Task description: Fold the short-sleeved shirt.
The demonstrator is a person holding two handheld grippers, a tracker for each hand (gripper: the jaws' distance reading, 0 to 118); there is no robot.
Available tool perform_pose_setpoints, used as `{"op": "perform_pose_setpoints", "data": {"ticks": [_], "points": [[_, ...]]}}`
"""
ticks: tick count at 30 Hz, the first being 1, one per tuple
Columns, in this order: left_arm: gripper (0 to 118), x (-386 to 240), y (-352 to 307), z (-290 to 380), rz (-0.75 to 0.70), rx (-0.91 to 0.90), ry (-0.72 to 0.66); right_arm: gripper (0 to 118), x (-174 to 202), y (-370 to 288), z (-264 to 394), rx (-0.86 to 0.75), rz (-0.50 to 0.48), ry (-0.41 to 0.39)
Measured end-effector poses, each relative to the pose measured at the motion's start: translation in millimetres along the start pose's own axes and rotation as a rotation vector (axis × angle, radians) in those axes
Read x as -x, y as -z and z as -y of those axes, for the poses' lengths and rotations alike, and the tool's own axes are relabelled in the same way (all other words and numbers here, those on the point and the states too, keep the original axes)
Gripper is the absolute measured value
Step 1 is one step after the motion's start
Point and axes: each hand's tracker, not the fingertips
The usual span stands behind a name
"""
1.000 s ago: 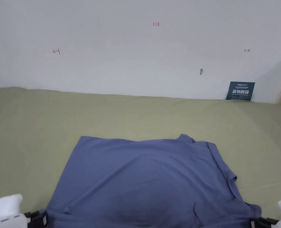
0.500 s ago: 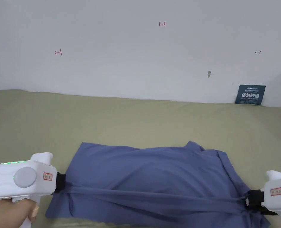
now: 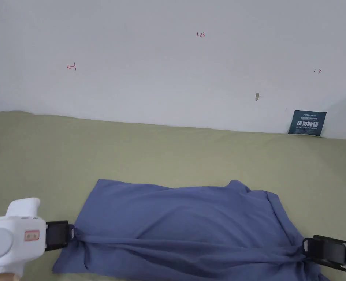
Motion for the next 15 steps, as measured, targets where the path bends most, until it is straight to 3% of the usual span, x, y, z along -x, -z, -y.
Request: {"op": "perform_pose_setpoints", "data": {"ticks": [1, 2, 3, 4, 5, 6, 8, 15], "points": [[78, 0.2, -12.1, 10.7, -0.008, -0.014, 0.023, 99, 5.5, -15.6, 7.1, -0.017, 0.003, -0.021], [65, 0.6, -24.0, 23.7, -0.011, -0.027, 0.049, 90, 8.6, -28.3, 18.5, -0.021, 0.009, -0.031], [45, 0.3, -33.7, 36.1, -0.013, -0.03, 0.072, 73, 11.1, -37.2, 28.6, -0.016, 0.007, -0.037], [20, 1.6, -39.7, 48.2, -0.021, -0.055, 0.089, 46, 11.4, -42.5, 39.2, 0.007, 0.002, -0.051], [7, 0.5, -45.4, 61.9, -0.027, -0.063, 0.107, 6, 11.2, -45.0, 49.2, 0.049, -0.004, -0.067], [2, -0.6, -49.2, 73.3, -0.031, -0.057, 0.118, 1, 14.6, -45.7, 59.1, 0.078, -0.006, -0.076], [0, 0.7, -50.3, 92.5, -0.009, -0.014, 0.114, 0, 24.5, -46.3, 80.9, 0.112, 0.082, -0.095], [0, 13.8, -10.1, 87.1, 0.008, 0.039, 0.02, 0, 39.5, -38.1, 98.7, 0.144, 0.024, -0.126]]}}
